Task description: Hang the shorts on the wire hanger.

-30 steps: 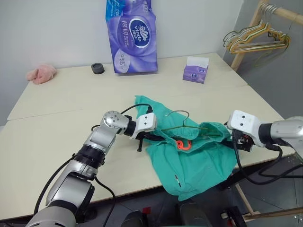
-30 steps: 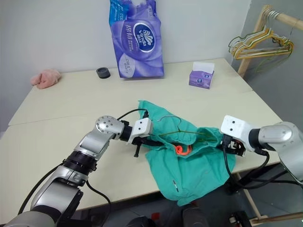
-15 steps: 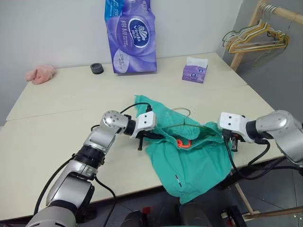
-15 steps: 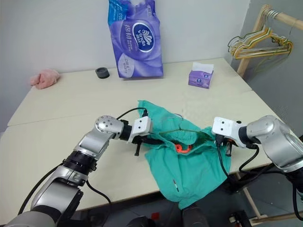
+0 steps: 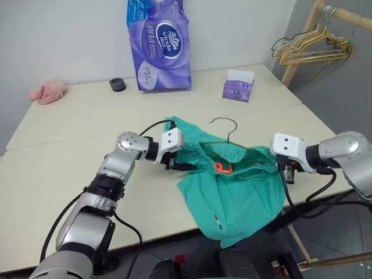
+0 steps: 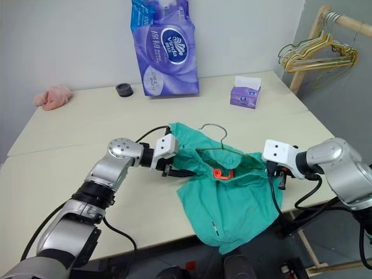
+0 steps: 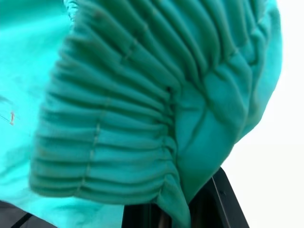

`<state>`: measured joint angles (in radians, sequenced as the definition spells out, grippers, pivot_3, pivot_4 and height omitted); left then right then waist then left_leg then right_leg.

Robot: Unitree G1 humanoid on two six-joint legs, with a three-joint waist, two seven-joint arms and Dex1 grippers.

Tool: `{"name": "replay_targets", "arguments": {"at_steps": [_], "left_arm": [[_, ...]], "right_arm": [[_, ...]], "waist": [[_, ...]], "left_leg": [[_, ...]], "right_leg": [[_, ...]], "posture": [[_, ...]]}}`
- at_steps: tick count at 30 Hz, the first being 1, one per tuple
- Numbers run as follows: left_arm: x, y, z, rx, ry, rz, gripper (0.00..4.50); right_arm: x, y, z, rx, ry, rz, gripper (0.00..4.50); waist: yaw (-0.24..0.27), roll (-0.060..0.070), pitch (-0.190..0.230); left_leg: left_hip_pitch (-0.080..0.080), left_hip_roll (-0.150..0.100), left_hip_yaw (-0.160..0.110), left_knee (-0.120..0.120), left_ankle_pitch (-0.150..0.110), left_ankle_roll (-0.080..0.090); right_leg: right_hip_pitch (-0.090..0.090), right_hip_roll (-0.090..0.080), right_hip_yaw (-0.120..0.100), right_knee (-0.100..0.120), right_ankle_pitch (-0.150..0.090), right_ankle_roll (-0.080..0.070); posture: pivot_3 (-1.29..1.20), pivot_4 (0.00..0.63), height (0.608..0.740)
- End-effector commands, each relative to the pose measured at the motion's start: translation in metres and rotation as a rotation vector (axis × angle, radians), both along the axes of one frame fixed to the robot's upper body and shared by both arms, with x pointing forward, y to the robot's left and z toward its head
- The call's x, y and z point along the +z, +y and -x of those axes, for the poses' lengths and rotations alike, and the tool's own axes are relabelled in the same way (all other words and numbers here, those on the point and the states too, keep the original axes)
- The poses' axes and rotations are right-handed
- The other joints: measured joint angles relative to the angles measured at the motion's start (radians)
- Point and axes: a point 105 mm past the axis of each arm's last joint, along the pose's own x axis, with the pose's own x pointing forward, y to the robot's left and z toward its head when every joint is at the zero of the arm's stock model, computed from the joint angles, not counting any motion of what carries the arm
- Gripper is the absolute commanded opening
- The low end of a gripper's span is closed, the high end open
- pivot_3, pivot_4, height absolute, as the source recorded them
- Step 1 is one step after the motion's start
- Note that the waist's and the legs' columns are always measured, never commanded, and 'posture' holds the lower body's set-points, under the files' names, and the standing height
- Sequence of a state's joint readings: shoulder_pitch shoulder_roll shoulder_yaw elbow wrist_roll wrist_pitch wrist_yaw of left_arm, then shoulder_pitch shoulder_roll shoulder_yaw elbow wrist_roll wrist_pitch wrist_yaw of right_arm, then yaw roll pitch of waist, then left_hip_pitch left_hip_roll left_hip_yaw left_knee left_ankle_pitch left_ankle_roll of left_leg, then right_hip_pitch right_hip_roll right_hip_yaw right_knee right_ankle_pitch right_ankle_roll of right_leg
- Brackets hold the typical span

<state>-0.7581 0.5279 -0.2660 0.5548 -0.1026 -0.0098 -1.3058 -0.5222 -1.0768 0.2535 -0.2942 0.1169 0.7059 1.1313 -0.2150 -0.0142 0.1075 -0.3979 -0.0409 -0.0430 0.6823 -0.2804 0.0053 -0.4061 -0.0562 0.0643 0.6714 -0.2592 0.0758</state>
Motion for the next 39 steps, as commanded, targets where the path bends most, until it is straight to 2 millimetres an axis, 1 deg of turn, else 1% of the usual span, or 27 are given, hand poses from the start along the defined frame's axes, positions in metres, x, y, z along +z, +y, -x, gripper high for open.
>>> {"name": "replay_targets", "arguments": {"at_steps": [1, 3, 6, 12, 15, 16, 17, 19, 23, 26, 35, 39], "left_arm": [[0.012, 0.012, -0.015, 0.057, -0.056, 0.012, 3.42], [0.013, 0.017, -0.026, 0.115, -0.076, 0.022, 3.42], [0.017, 0.016, -0.037, 0.172, -0.104, 0.059, 3.42], [0.015, 0.012, -0.045, 0.208, -0.137, 0.077, 3.42], [0.009, 0.011, -0.042, 0.179, -0.103, 0.068, 3.42], [0.007, 0.01, -0.04, 0.166, -0.094, 0.064, 3.02], [0.006, 0.01, -0.038, 0.155, -0.086, 0.06, 2.86], [0.005, 0.011, -0.038, 0.154, -0.094, 0.053, 2.21], [0.006, 0.014, -0.041, 0.176, -0.111, 0.046, 0.95], [0.008, 0.021, -0.047, 0.222, -0.139, 0.034, 0.03], [0.004, 0.033, -0.054, 0.289, -0.167, -0.001, 0.03], [0.003, 0.035, -0.055, 0.309, -0.167, -0.004, 0.03]], "right_arm": [[0.018, -0.002, 0.003, 0.011, -0.05, -0.003, 0.0], [0.02, -0.002, 0.006, 0.017, -0.051, -0.003, 0.0], [0.022, 0.0, 0.011, 0.026, -0.053, -0.009, 0.0], [0.025, 0.002, 0.017, 0.03, -0.057, -0.016, 0.0], [0.026, 0.002, 0.017, 0.027, -0.062, -0.023, 0.0], [0.026, 0.002, 0.018, 0.026, -0.062, -0.023, 0.0], [0.026, 0.002, 0.018, 0.026, -0.06, -0.023, 0.0], [0.025, 0.002, 0.019, 0.027, -0.057, -0.022, 0.0], [0.026, 0.002, 0.021, 0.028, -0.051, -0.024, 0.0], [0.027, 0.001, 0.023, 0.028, -0.045, -0.031, 0.0], [0.029, -0.003, 0.031, 0.017, -0.024, -0.034, 0.0], [0.03, -0.004, 0.034, 0.014, -0.018, -0.034, 0.0]], "waist": [[0.001, 0.0, 0.0], [0.001, 0.0, 0.0], [-0.001, 0.0, 0.0], [-0.005, 0.0, 0.0], [-0.007, 0.0, 0.0], [-0.007, 0.0, 0.0], [-0.007, 0.0, 0.0], [-0.007, 0.0, 0.0], [-0.007, 0.0, 0.0], [-0.007, 0.0, 0.0], [-0.007, 0.0, 0.0], [-0.007, 0.0, 0.0]], "left_leg": [[0.0, 0.0, 0.0, 0.0, 0.0, 0.0], [0.0, 0.0, 0.0, 0.0, 0.0, 0.0], [-0.001, 0.0, 0.0, 0.0, 0.0, 0.0], [-0.001, 0.0, -0.001, 0.0, 0.0, 0.0], [-0.001, 0.0, -0.001, 0.0, 0.0, 0.0], [-0.001, 0.0, -0.001, 0.0, 0.0, 0.0], [-0.001, 0.0, -0.001, 0.0, 0.0, 0.0], [-0.001, 0.0, -0.001, 0.0, 0.0, 0.0], [-0.001, 0.0, -0.001, 0.0, 0.0, 0.0], [-0.001, 0.0, -0.001, 0.0, 0.0, 0.0], [-0.001, 0.0, -0.001, 0.0, 0.0, 0.0], [-0.001, 0.0, -0.001, 0.0, 0.0, 0.0]], "right_leg": [[0.0, 0.0, 0.0, 0.0, 0.0, 0.0], [0.0, 0.0, 0.0, 0.0, 0.0, 0.0], [0.0, 0.0, -0.001, 0.0, 0.0, 0.0], [0.0, 0.0, -0.001, 0.0, 0.0, 0.0], [0.0, 0.0, -0.001, 0.0, 0.0, 0.0], [0.0, 0.0, -0.001, 0.0, 0.0, 0.0], [0.0, 0.0, -0.001, 0.0, 0.0, 0.0], [0.0, 0.0, -0.001, 0.0, 0.0, 0.0], [0.0, 0.0, -0.001, 0.0, 0.0, 0.0], [0.0, 0.0, -0.001, 0.0, 0.0, 0.0], [0.0, 0.0, -0.001, 0.0, 0.0, 0.0], [0.0, 0.0, -0.001, 0.0, 0.0, 0.0]], "posture": [[-0.28, 0.075, 0.74], [-0.28, 0.075, 0.74], [-0.28, 0.075, 0.74], [-0.29, 0.077, 0.74], [-0.3, 0.078, 0.74], [-0.3, 0.078, 0.74], [-0.3, 0.078, 0.74], [-0.3, 0.079, 0.74], [-0.3, 0.079, 0.74], [-0.3, 0.079, 0.74], [-0.3, 0.078, 0.74], [-0.3, 0.078, 0.74]]}}
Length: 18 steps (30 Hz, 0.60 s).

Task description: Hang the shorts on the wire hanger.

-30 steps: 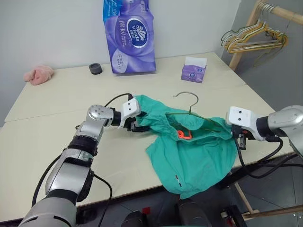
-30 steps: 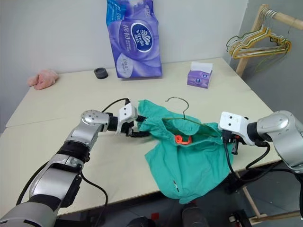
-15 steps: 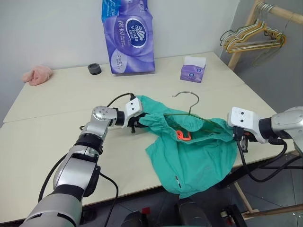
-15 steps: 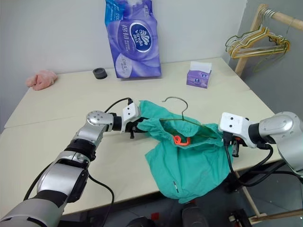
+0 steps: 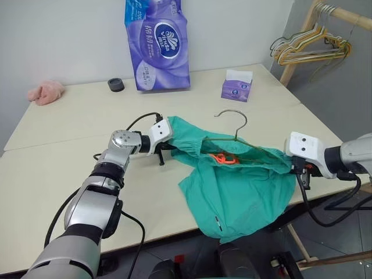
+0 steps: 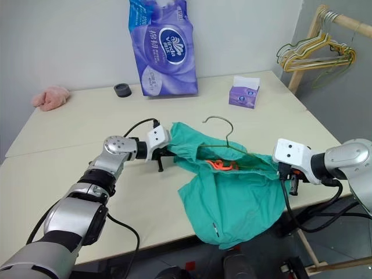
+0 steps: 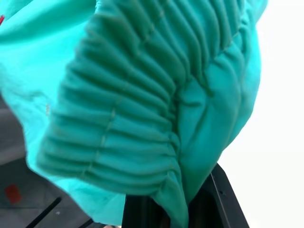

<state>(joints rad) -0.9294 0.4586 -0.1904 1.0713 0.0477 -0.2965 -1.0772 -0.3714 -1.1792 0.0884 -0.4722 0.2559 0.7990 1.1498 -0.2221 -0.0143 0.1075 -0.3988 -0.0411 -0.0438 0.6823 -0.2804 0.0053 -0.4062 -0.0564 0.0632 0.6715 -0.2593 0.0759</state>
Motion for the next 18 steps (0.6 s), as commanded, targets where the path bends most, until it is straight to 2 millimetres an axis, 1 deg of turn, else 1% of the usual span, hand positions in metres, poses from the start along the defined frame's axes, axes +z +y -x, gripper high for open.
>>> {"name": "replay_targets", "arguments": {"at_steps": [1, 6, 14, 17, 18], "left_arm": [[0.016, 0.009, -0.01, 0.061, -0.051, 0.017, 0.03], [0.021, 0.01, -0.016, 0.131, -0.028, 0.09, 0.03], [0.014, -0.001, -0.005, 0.039, 0.014, 0.1, 0.03], [0.019, -0.006, -0.001, 0.003, 0.032, 0.144, 0.58], [0.021, -0.009, 0.001, -0.016, 0.041, 0.159, 0.86]], "right_arm": [[0.019, -0.001, 0.003, 0.013, -0.062, 0.009, 0.0], [0.019, -0.002, 0.003, 0.001, -0.065, -0.001, 0.0], [0.021, 0.006, 0.001, 0.009, -0.073, -0.035, 0.0], [0.021, 0.008, 0.001, 0.012, -0.072, -0.042, 0.0], [0.02, 0.009, 0.001, 0.011, -0.071, -0.046, 0.0]], "waist": [[0.0, 0.0, 0.0], [0.0, 0.0, 0.0], [0.0, 0.0, 0.0], [0.0, 0.0, 0.0], [0.0, 0.0, 0.0]], "left_leg": [[0.0, 0.0, 0.0, 0.0, 0.0, 0.0], [0.0, 0.0, 0.0, 0.0, 0.0, 0.0], [0.0, 0.0, 0.0, 0.0, 0.0, 0.0], [0.0, 0.0, 0.0, 0.0, 0.0, 0.0], [0.0, 0.0, 0.0, 0.0, 0.0, 0.0]], "right_leg": [[0.0, 0.0, 0.0, 0.0, 0.0, 0.0], [0.0, 0.0, 0.0, 0.0, 0.0, 0.0], [0.0, 0.0, 0.0, 0.0, 0.0, 0.0], [0.0, 0.0, 0.0, 0.0, 0.0, 0.0], [0.0, 0.0, 0.0, 0.0, 0.0, 0.0]], "posture": [[-0.3, 0.076, 0.74], [-0.3, 0.076, 0.74], [-0.29, 0.075, 0.74], [-0.29, 0.077, 0.74], [-0.29, 0.077, 0.74]]}}
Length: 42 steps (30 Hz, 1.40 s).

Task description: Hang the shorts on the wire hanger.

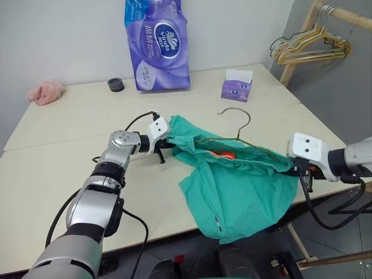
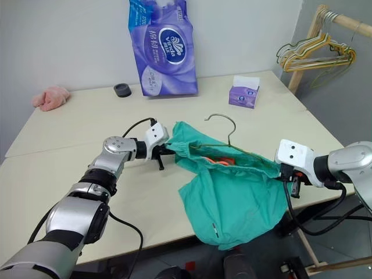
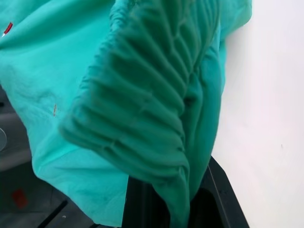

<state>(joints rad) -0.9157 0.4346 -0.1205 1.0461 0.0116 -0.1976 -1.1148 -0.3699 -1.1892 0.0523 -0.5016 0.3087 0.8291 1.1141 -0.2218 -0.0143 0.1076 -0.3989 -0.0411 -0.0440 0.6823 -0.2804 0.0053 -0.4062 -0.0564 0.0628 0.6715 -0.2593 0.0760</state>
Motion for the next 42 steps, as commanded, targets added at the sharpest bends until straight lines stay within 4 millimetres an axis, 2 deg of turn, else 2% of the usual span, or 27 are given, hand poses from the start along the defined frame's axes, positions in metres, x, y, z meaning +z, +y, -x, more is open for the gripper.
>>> {"name": "replay_targets", "arguments": {"at_steps": [1, 6, 9, 12, 14, 16, 18, 21, 23, 27, 31, 33, 36, 39, 42], "left_arm": [[0.022, -0.009, 0.002, -0.054, -0.037, 0.069, 1.18], [0.034, -0.009, -0.001, -0.025, -0.068, 0.124, 2.69], [0.039, -0.002, -0.003, 0.0, -0.084, 0.134, 3.58], [0.042, 0.015, -0.005, 0.045, -0.1, 0.113, 3.58], [0.058, 0.037, -0.017, 0.16, -0.146, 0.119, 3.58], [0.071, 0.05, -0.023, 0.221, -0.188, 0.117, 3.58], [0.081, 0.053, -0.024, 0.217, -0.207, 0.119, 3.58], [0.091, 0.047, -0.021, 0.161, -0.217, 0.119, 3.58], [0.092, 0.034, -0.018, 0.101, -0.22, 0.119, 3.58], [0.087, -0.009, -0.002, -0.068, -0.192, 0.15, 3.58], [0.087, -0.06, 0.025, -0.234, -0.148, 0.197, 3.58], [0.09, -0.079, 0.037, -0.297, -0.135, 0.202, 3.58], [0.099, -0.107, 0.048, -0.363, -0.151, 0.221, 3.58], [0.11, -0.122, 0.052, -0.377, -0.153, 0.266, 3.58], [0.123, -0.151, 0.061, -0.409, -0.183, 0.293, 3.58]], "right_arm": [[0.011, 0.006, 0.0, 0.023, -0.044, -0.017, 0.0], [0.01, 0.006, -0.001, 0.016, -0.04, -0.03, 0.0], [0.011, 0.007, -0.002, -0.001, -0.031, -0.063, 0.0], [0.011, 0.007, 0.0, -0.027, -0.009, -0.105, 0.0], [0.012, 0.007, 0.003, -0.073, 0.028, -0.19, 0.0], [0.012, 0.005, 0.007, -0.117, 0.067, -0.247, 0.0], [0.011, 0.002, 0.012, -0.173, 0.114, -0.313, 0.0], [0.008, -0.004, 0.022, -0.26, 0.202, -0.423, 0.0], [0.007, -0.006, 0.03, -0.303, 0.256, -0.48, 0.0], [0.006, -0.014, 0.043, -0.4, 0.316, -0.562, 0.0], [0.011, -0.031, 0.046, -0.523, 0.299, -0.633, 0.0], [0.014, -0.042, 0.047, -0.581, 0.276, -0.666, 0.0], [0.017, -0.061, 0.05, -0.69, 0.214, -0.681, 0.0], [0.018, -0.071, 0.053, -0.758, 0.188, -0.7, 0.0], [0.017, -0.093, 0.055, -0.909, 0.147, -0.686, 0.0]], "waist": [[0.0, 0.0, 0.0], [0.0, 0.0, 0.0], [0.0, 0.0, 0.0], [0.0, 0.0, 0.0], [0.0, 0.0, 0.0], [0.001, -0.001, 0.0], [0.003, -0.001, 0.0], [0.013, -0.001, 0.0], [0.016, -0.001, 0.001], [0.019, -0.001, 0.001], [0.014, -0.001, 0.002], [0.009, -0.001, 0.002], [-0.003, 0.001, 0.006], [-0.022, 0.002, 0.009], [-0.039, 0.001, 0.02]], "left_leg": [[0.0, 0.0, 0.0, 0.0, 0.0, 0.0], [0.0, 0.0, 0.0, 0.0, 0.0, 0.0], [0.0, 0.0, 0.0, 0.0, 0.0, 0.0], [0.0, 0.0, 0.0, 0.0, 0.0, 0.0], [0.0, 0.0, -0.001, 0.0, 0.0, 0.0], [0.0, 0.0, -0.001, 0.0, 0.0, 0.0], [0.0, 0.0, -0.002, 0.0, 0.0, 0.0], [-0.001, -0.001, -0.002, 0.0, 0.0, 0.0], [0.0, -0.001, -0.002, 0.0, 0.0, 0.0], [-0.001, -0.001, -0.002, 0.0, 0.0, 0.0], [-0.001, -0.001, -0.002, 0.0, 0.0, 0.0], [-0.001, 0.0, -0.002, 0.0, 0.0, 0.0], [-0.001, 0.0, -0.002, 0.0, 0.0, 0.0], [0.0, 0.0, 0.0, 0.0, 0.0, 0.0], [0.0, -0.001, 0.001, 0.0, 0.0, 0.0]], "right_leg": [[0.0, 0.0, 0.0, 0.0, 0.0, 0.0], [0.0, 0.0, 0.0, 0.0, 0.0, 0.0], [0.0, 0.0, 0.0, 0.0, 0.0, 0.0], [0.0, 0.0, 0.0, 0.0, 0.0, 0.0], [0.0, 0.0, 0.0, 0.0, 0.0, 0.0], [0.0, 0.0, 0.0, 0.0, 0.0, 0.0], [0.0, 0.0, -0.001, 0.0, 0.0, 0.0], [0.001, -0.001, -0.001, 0.0, 0.0, 0.0], [0.001, -0.001, -0.001, 0.0, 0.0, 0.0], [0.001, -0.001, 0.0, 0.0, 0.0, 0.0], [0.001, -0.001, 0.003, 0.0, 0.0, 0.0], [0.001, -0.001, 0.003, 0.0, 0.0, 0.0], [0.001, 0.001, 0.004, 0.0, 0.0, 0.0], [0.002, 0.004, 0.004, 0.0, -0.001, 0.001], [0.003, 0.004, 0.004, -0.001, -0.001, 0.001]], "posture": [[-0.29, 0.077, 0.74], [-0.28, 0.076, 0.74], [-0.28, 0.076, 0.74], [-0.28, 0.076, 0.74], [-0.28, 0.08, 0.74], [-0.28, 0.08, 0.74], [-0.29, 0.088, 0.74], [-0.29, 0.094, 0.74], [-0.3, 0.101, 0.74], [-0.33, 0.118, 0.74], [-0.37, 0.134, 0.74], [-0.39, 0.141, 0.74], [-0.42, 0.153, 0.74], [-0.46, 0.171, 0.74], [-0.48, 0.181, 0.74]]}}
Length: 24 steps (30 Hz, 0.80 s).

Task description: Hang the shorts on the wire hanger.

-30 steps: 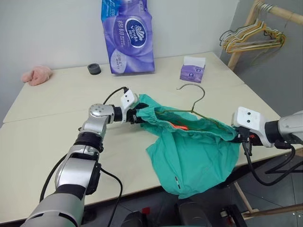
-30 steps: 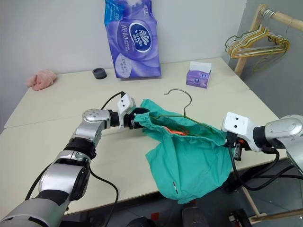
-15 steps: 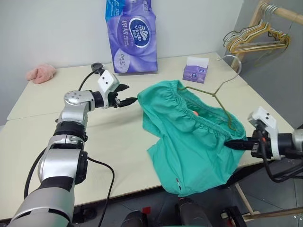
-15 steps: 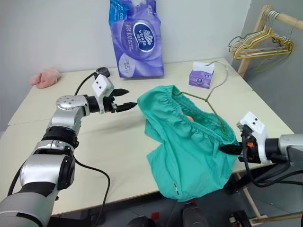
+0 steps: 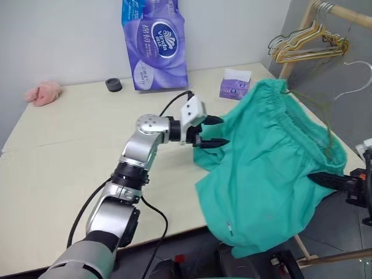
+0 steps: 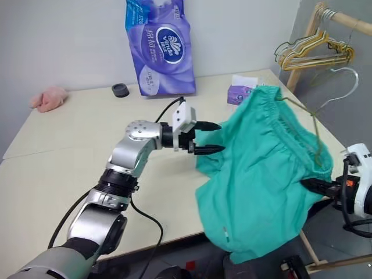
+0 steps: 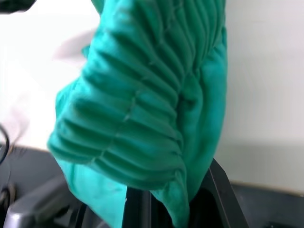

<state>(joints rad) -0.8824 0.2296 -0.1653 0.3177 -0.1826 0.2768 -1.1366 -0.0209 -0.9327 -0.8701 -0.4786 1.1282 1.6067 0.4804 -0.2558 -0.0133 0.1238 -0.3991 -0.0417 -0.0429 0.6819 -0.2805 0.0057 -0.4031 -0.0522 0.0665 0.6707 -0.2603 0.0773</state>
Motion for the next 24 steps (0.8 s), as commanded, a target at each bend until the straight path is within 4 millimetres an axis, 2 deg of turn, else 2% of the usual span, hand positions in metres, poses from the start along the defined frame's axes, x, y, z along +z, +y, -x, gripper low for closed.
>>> {"name": "replay_targets", "arguments": {"at_steps": [1, 5, 12, 15, 20, 24], "left_arm": [[0.028, -0.028, 0.012, -0.035, -0.106, 0.031, 3.58], [0.039, -0.05, 0.021, -0.048, -0.156, 0.062, 3.58], [0.057, -0.078, 0.041, -0.115, -0.224, 0.103, 3.58], [0.066, -0.093, 0.048, -0.141, -0.227, 0.122, 3.58], [0.075, -0.105, 0.057, -0.171, -0.259, 0.129, 3.58], [0.081, -0.114, 0.057, -0.156, -0.364, 0.127, 3.58]], "right_arm": [[0.013, -0.019, 0.003, -0.125, -0.017, 0.04, 0.0], [0.027, -0.037, -0.003, -0.267, -0.044, 0.072, 0.0], [0.049, -0.042, -0.009, -0.447, -0.066, 0.036, 0.0], [0.066, -0.055, -0.015, -0.539, -0.117, 0.059, 0.0], [0.088, -0.077, -0.021, -0.69, -0.172, 0.053, 0.0], [0.103, -0.1, -0.027, -0.796, -0.152, 0.007, 0.0]], "waist": [[-0.012, 0.001, 0.009], [-0.049, 0.002, 0.02], [-0.095, -0.004, 0.043], [-0.104, -0.004, 0.054], [-0.109, -0.005, 0.072], [-0.11, -0.005, 0.093]], "left_leg": [[0.0, 0.0, 0.001, 0.0, 0.0, 0.0], [-0.001, -0.001, 0.005, -0.001, -0.002, 0.004], [0.003, 0.0, 0.009, -0.004, -0.006, 0.01], [0.003, 0.0, 0.011, -0.003, -0.006, 0.01], [0.003, -0.001, 0.019, -0.002, -0.007, 0.013], [0.005, -0.001, 0.023, -0.003, -0.008, 0.014]], "right_leg": [[0.0, 0.0, 0.0, -0.001, 0.0, 0.0], [0.002, 0.0, 0.002, -0.007, 0.0, 0.0], [0.014, 0.001, 0.003, -0.022, -0.004, 0.007], [0.015, 0.002, 0.006, -0.026, -0.003, 0.01], [0.015, 0.0, 0.013, -0.03, 0.0, 0.016], [0.014, 0.001, 0.018, -0.029, 0.0, 0.017]], "posture": [[-0.48, 0.183, 0.74], [-0.49, 0.192, 0.74], [-0.49, 0.21, 0.74], [-0.5, 0.224, 0.74], [-0.51, 0.239, 0.74], [-0.5, 0.261, 0.74]]}}
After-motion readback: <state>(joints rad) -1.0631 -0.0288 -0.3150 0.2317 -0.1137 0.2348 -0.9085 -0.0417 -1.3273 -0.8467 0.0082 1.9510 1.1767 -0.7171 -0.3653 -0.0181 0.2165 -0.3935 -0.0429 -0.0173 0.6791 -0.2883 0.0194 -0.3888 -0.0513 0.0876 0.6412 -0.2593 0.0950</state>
